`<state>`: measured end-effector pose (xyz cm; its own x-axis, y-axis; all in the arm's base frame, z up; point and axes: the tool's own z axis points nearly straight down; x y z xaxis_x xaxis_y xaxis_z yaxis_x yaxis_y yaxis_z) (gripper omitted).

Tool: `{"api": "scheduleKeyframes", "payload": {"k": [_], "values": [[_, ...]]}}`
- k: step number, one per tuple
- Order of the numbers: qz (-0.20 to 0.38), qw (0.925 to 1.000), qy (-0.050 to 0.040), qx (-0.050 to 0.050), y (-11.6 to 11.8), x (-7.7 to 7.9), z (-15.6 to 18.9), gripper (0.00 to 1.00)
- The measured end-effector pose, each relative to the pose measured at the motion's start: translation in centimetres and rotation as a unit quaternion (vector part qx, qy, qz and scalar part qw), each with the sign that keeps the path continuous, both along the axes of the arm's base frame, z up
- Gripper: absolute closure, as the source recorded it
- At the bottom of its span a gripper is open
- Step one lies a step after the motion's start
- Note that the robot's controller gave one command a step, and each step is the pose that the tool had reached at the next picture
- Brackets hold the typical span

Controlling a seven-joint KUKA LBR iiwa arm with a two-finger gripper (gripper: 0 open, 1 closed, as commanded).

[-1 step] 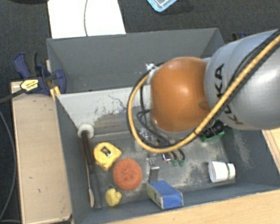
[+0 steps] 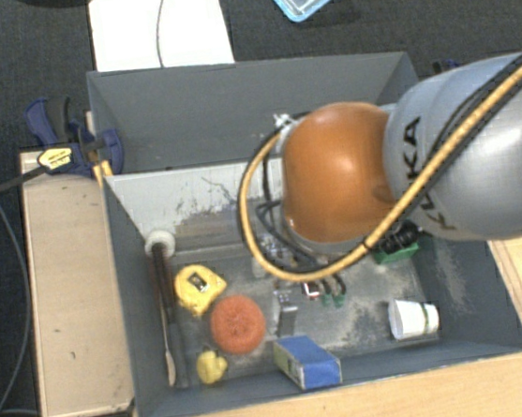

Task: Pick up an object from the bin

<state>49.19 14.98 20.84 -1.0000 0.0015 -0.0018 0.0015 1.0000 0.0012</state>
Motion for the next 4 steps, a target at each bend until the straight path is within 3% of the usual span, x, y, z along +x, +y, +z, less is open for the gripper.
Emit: {"api": "scheduleKeyframes", "payload": {"k": [1,2,3,4], "values": [[0.025,0.9997,-0.0029,0.001,0.0,0.1,-5.8,0.0],[-0.046,0.9989,-0.005,0.002,0.2,-0.2,-10.9,0.0],[-0.072,0.9974,-0.0017,0.001,1.2,0.1,-13.3,0.0],[-0.04,0.9992,-0.0068,0.003,0.6,-1.1,-13.6,1.0]]}}
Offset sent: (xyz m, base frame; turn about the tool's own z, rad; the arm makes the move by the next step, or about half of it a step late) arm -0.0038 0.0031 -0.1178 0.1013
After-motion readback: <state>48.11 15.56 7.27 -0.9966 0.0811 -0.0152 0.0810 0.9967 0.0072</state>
